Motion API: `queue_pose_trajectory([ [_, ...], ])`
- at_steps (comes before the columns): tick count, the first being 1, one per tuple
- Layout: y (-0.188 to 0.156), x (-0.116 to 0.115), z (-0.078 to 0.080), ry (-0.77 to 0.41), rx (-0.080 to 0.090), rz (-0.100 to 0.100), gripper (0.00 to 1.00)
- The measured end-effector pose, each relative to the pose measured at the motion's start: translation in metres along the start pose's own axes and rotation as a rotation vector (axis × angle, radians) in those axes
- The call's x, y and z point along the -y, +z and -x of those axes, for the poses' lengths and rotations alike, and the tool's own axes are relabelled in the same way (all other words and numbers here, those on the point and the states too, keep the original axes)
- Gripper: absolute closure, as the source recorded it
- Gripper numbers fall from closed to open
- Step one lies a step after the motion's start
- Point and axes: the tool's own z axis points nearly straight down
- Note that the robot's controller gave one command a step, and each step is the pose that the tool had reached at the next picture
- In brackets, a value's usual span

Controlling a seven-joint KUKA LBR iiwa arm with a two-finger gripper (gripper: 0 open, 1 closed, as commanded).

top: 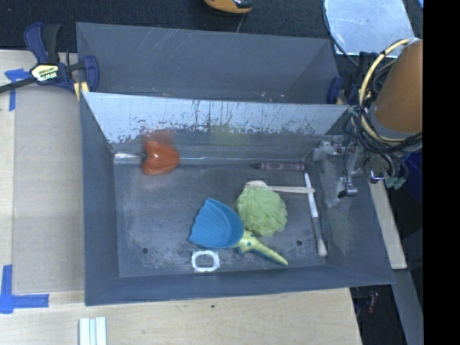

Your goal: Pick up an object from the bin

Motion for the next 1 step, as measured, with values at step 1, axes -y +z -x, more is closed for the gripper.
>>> queue_pose_trajectory([
  [1, 0.0048, 0.0006, 0.0016, 0.024, 0.002, 0.000, 0.00],
])
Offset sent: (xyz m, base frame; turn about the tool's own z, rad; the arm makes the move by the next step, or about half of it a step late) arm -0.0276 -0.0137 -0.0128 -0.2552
